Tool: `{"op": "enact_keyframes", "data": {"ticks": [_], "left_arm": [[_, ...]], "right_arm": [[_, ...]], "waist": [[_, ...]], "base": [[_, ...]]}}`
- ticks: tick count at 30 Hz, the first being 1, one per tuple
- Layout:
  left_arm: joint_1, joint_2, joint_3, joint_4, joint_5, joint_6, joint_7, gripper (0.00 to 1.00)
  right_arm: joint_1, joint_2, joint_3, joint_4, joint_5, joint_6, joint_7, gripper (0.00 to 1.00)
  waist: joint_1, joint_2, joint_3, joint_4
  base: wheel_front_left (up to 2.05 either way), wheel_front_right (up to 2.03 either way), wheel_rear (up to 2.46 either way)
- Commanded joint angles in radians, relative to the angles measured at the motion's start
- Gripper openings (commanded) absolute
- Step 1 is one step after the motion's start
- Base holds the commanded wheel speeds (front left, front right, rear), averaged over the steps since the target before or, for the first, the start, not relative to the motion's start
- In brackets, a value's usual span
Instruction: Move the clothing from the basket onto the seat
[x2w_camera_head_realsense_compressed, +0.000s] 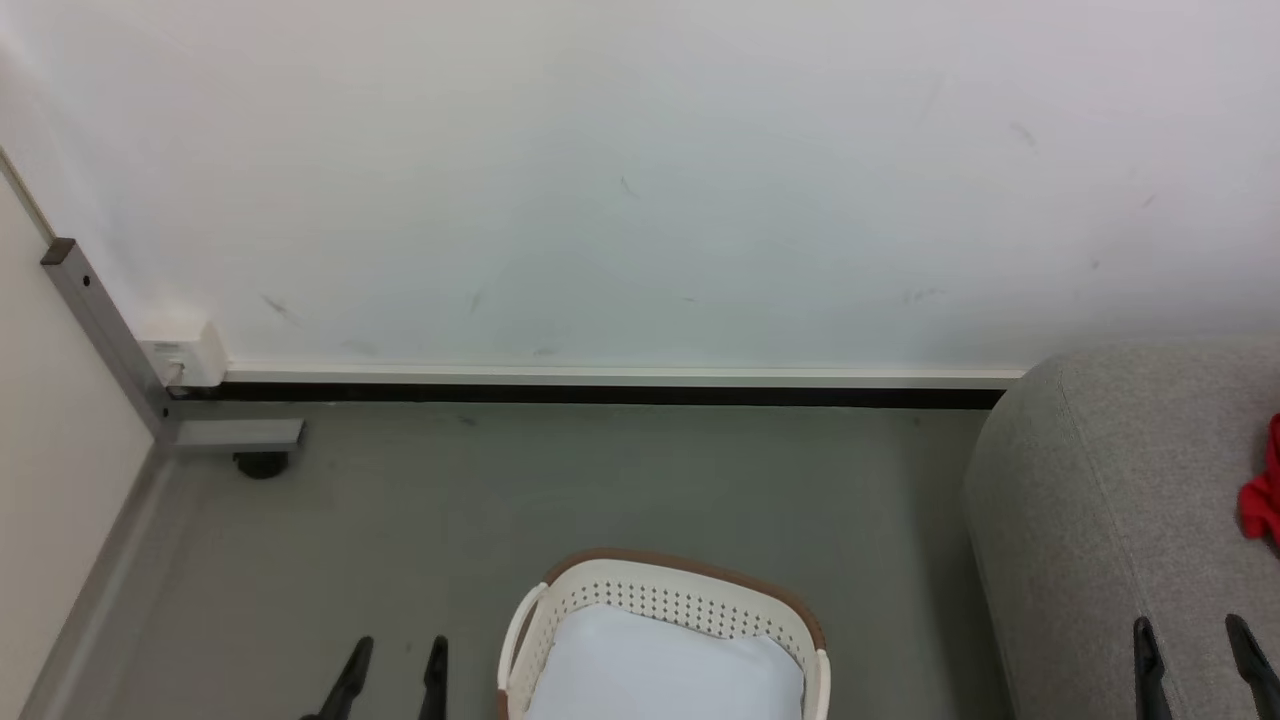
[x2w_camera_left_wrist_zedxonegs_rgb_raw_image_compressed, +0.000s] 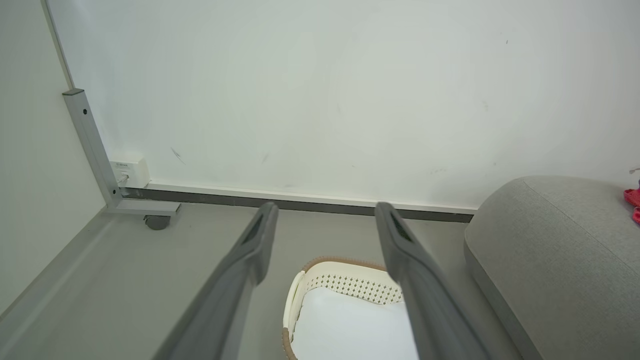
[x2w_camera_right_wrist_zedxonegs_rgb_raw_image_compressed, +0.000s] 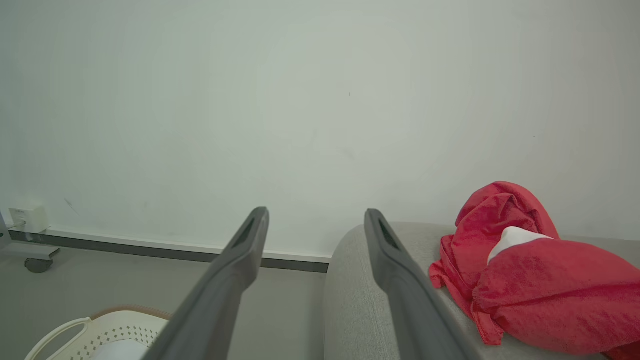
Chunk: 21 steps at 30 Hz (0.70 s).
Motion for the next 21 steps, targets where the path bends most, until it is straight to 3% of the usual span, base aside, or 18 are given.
{"op": "enact_keyframes", "data": {"ticks": [1, 13, 14, 21], "left_arm": [[0.01, -0.004, 0.016, 0.002, 0.016, -0.004, 0.0, 1.0], [0.015, -0.023, 0.049, 0.03, 0.034, -0.018, 0.0, 1.0], [0.004, -0.025, 0.046, 0.031, 0.037, -0.015, 0.0, 0.0], [0.008, -0.032, 0.05, 0.078, -0.011, -0.017, 0.017, 0.0]], "right_arm": [[0.012, 0.0, 0.011, 0.009, 0.014, -0.002, 0.001, 1.0], [-0.006, 0.0, 0.064, 0.046, 0.011, -0.002, 0.001, 1.0], [-0.002, 0.001, 0.066, 0.046, 0.004, 0.0, 0.0, 0.0], [-0.009, 0.012, 0.067, 0.096, 0.057, 0.0, 0.014, 0.0]], "waist": [[0.0002, 0.0, -0.003, 0.003], [0.0002, 0.0, -0.02, 0.02], [0.0002, 0.0, -0.02, 0.021], [0.0002, 0.0, -0.019, 0.021]], "base": [[0.0, 0.0, 0.0], [0.0, 0.0, 0.0], [0.0, 0.0, 0.0], [0.0, 0.0, 0.0]]}}
